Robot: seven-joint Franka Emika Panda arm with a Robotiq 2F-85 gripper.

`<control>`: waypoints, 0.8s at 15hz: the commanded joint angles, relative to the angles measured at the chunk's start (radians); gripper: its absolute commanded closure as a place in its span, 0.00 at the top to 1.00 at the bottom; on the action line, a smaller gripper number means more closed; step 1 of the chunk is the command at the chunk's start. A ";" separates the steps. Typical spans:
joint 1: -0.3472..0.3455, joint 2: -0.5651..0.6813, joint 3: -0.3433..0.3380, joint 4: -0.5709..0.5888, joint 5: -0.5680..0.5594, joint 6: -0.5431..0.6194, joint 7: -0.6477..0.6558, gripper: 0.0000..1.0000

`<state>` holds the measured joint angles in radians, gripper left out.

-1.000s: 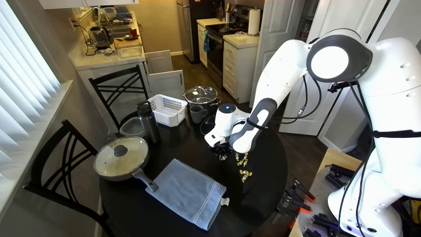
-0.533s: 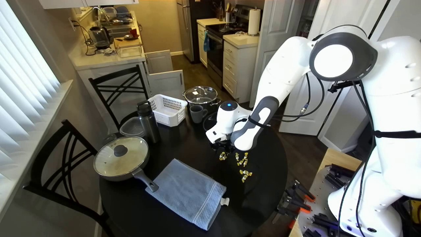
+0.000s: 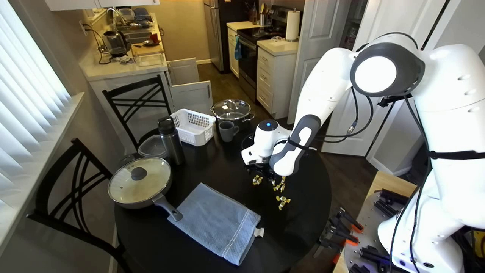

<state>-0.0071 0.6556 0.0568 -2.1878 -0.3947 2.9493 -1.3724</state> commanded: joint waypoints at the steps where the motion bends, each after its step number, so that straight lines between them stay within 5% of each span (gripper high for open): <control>1: 0.001 0.013 -0.002 -0.008 0.012 0.040 0.071 1.00; 5: -0.002 0.045 0.008 0.015 0.016 0.044 0.141 1.00; 7: -0.004 0.060 0.015 0.025 0.014 0.045 0.170 0.74; 12: -0.009 0.072 0.020 0.033 0.006 0.048 0.212 0.42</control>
<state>-0.0071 0.7149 0.0700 -2.1578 -0.3942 2.9665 -1.1913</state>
